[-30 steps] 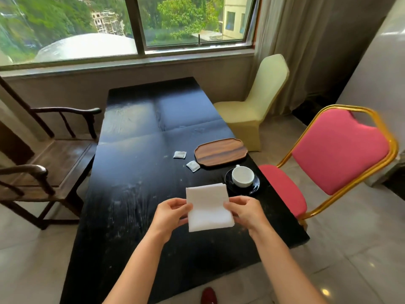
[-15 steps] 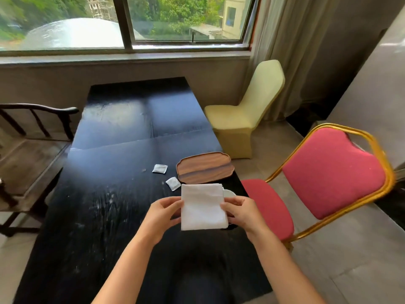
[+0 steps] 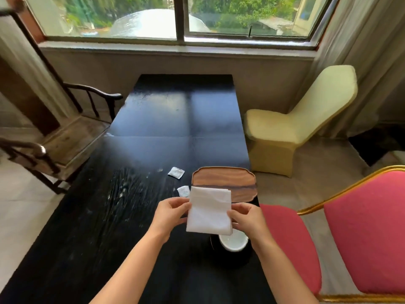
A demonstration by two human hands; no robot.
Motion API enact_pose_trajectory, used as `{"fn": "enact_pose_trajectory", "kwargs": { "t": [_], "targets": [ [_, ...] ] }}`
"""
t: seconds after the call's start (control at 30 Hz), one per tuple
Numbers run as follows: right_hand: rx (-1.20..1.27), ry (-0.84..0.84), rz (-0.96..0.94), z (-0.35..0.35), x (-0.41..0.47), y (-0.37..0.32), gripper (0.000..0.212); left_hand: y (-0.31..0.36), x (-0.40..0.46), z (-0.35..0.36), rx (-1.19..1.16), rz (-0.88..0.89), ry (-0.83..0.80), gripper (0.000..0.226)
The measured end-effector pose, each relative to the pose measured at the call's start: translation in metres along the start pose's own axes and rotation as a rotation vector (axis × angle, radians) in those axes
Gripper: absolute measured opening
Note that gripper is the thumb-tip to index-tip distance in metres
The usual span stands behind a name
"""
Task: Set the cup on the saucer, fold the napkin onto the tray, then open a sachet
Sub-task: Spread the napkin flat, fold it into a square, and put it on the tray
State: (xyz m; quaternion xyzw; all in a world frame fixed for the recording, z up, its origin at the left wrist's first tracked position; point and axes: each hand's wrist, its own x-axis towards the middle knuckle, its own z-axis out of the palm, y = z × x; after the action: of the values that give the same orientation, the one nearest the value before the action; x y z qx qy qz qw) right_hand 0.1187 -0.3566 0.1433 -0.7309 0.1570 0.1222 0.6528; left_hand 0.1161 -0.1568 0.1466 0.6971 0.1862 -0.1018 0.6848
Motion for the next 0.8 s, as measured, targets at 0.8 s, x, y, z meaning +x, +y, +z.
{"fn": "enact_pose_trajectory", "kwargs": {
  "t": [0.8],
  "targets": [
    [-0.457, -0.052, -0.14, -0.002, 0.23, 0.055, 0.026, -0.064, 0.226, 0.059, 0.419, 0.201, -0.017, 0.039]
  ]
}}
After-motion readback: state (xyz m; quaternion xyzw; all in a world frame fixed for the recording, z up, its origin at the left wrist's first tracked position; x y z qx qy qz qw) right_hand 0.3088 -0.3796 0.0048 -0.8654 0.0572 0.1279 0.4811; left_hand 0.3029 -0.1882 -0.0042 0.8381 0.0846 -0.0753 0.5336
